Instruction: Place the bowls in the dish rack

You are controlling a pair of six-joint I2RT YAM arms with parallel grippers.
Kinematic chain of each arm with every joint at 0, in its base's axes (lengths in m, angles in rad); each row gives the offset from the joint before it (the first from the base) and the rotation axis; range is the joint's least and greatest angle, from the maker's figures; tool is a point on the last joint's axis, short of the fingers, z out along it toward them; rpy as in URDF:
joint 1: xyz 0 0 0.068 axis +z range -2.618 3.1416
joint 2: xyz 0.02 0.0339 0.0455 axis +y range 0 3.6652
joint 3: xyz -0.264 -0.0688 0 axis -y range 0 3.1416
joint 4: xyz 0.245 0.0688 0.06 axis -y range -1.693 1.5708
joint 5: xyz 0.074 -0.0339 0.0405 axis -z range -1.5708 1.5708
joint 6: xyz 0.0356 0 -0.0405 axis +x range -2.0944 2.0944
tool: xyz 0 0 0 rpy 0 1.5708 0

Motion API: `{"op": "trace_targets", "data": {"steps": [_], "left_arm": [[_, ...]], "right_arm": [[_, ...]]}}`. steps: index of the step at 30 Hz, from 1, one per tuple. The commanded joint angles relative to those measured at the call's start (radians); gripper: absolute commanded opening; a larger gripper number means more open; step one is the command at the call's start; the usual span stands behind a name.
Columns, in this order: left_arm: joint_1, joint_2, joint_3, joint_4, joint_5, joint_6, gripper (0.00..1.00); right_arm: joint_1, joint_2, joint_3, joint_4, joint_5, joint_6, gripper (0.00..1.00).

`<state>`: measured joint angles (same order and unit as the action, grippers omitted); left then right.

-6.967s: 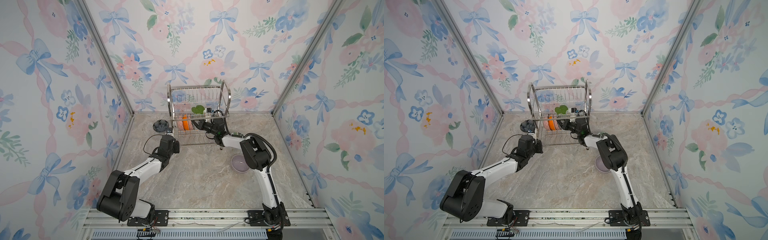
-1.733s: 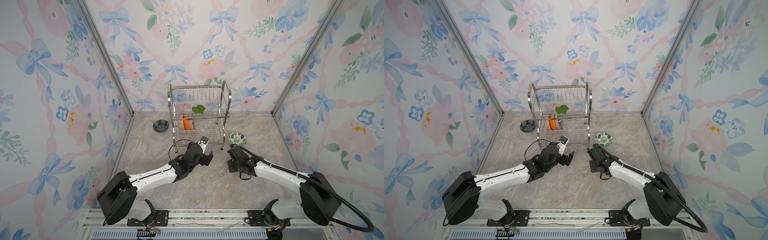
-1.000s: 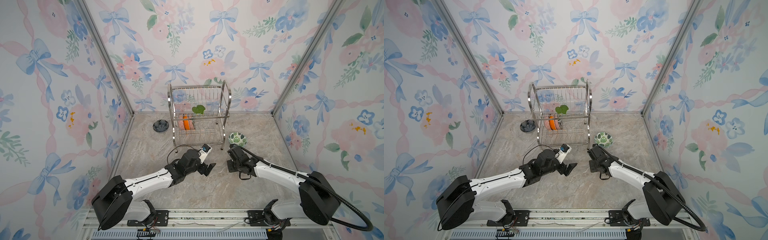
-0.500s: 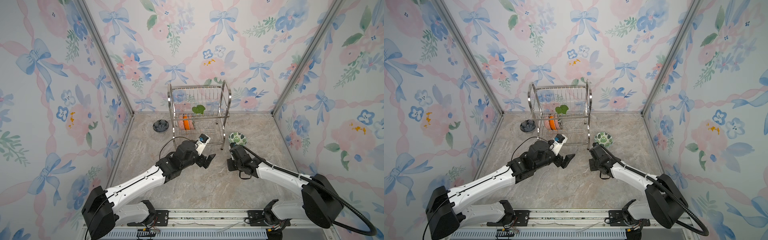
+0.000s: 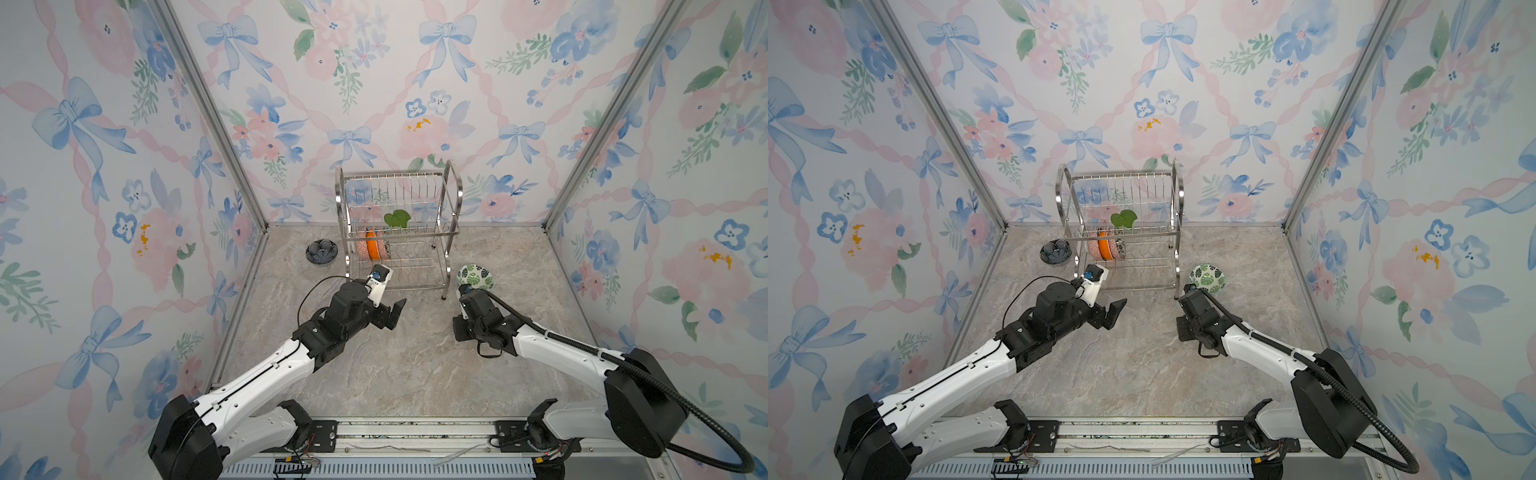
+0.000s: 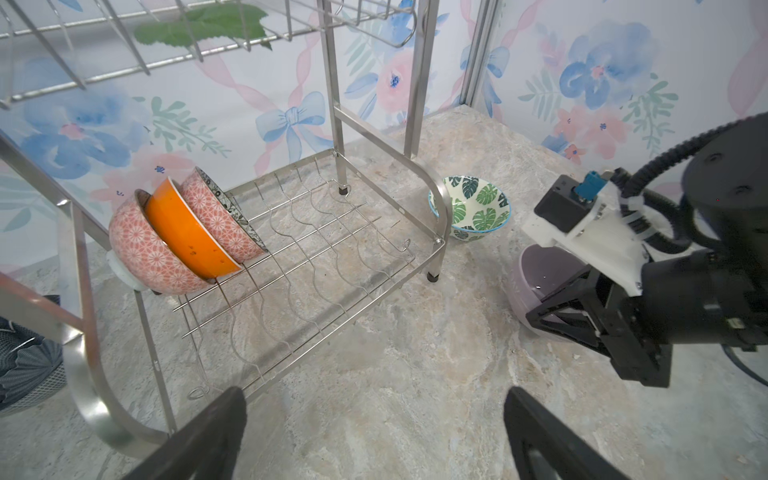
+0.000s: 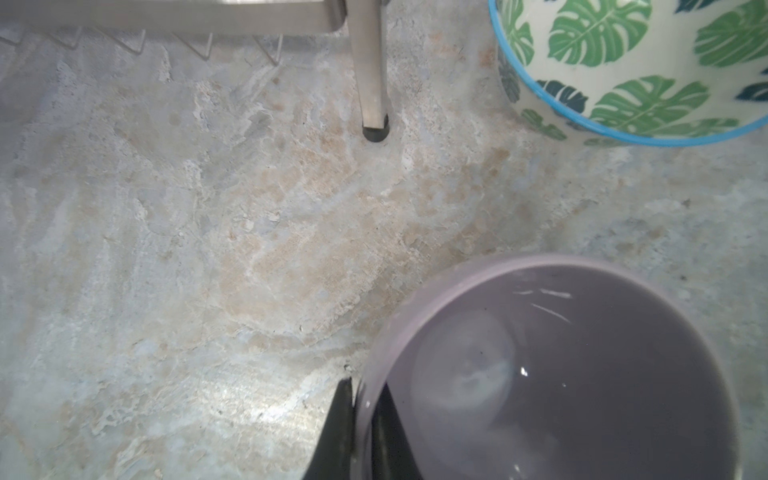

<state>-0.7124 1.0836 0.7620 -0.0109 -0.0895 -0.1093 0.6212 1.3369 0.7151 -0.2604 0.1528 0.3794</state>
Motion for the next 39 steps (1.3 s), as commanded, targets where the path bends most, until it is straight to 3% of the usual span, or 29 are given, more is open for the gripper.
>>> {"op": "trace_targets", "data": {"steps": [1,7,16,26,33,39], "left_arm": [[0.009,0.012,0.02,-0.016,0.007,-0.026,0.98],[0.039,0.026,0.023,-0.015,0.004,-0.055,0.98],[0.214,0.102,0.053,-0.063,0.051,-0.236,0.98],[0.434,0.109,0.06,-0.097,0.193,-0.325,0.98],[0.454,0.183,0.097,-0.091,0.228,-0.36,0.98],[0.486,0.25,0.114,-0.06,0.24,-0.419,0.91]], "right_arm": [[-0.009,-0.053,0.038,-0.021,-0.033,-0.004,0.0],[-0.003,-0.147,0.062,-0.067,-0.047,0.031,0.0],[0.027,-0.176,0.139,0.034,-0.172,0.067,0.0],[0.16,-0.009,0.265,0.355,-0.237,0.062,0.0],[0.167,0.123,0.33,0.543,-0.269,0.115,0.0],[0.151,0.212,0.385,0.625,-0.303,0.16,0.0]]}}
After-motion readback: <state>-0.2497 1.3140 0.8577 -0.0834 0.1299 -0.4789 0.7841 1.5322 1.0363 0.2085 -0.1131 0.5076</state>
